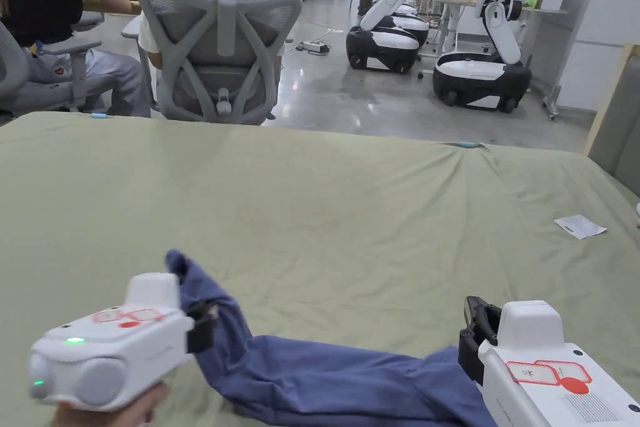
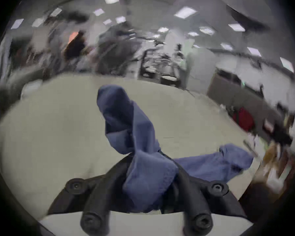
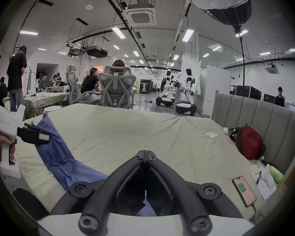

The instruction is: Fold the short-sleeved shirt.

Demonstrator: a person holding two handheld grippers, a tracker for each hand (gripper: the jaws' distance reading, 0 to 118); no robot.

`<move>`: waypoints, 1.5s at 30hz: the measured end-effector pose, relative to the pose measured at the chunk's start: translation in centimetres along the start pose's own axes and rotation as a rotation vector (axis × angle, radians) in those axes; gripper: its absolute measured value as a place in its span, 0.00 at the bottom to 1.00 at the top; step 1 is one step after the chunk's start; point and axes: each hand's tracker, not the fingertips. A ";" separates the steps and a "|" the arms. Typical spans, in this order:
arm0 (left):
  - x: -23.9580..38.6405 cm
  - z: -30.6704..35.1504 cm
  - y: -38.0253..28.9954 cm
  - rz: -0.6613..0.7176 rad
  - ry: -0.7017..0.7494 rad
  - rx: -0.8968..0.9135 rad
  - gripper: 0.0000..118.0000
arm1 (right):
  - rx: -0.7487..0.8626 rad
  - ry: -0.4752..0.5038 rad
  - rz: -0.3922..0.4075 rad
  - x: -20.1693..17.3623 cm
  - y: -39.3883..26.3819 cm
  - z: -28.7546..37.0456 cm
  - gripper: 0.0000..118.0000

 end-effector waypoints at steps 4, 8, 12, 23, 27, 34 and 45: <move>11.1 -3.6 -1.9 -0.360 0.010 -0.070 0.09 | 0.010 -0.018 0.004 1.1 -0.4 0.9 0.00; 15.9 -9.7 -6.8 -0.479 0.053 -0.222 0.09 | 0.000 -0.026 -0.005 2.6 -1.5 1.4 0.00; 14.1 -9.7 -7.4 -0.257 0.038 -0.172 0.23 | 0.000 -0.034 -0.017 4.0 -2.7 1.9 0.00; 7.7 -7.0 -3.9 0.391 -0.022 -0.108 0.12 | -0.034 0.042 -0.019 5.1 -4.8 0.5 0.00; 9.3 -10.6 -5.5 0.379 -0.126 -0.231 0.00 | -0.033 0.049 -0.025 5.5 -4.9 0.5 0.00; 15.1 -13.1 -6.8 0.329 -0.188 -0.277 0.00 | -0.034 0.036 -0.050 6.7 -4.9 0.5 0.00; 10.9 -7.4 -3.5 0.267 -0.105 -0.143 0.00 | -0.028 0.058 -0.029 5.2 -4.0 0.0 0.00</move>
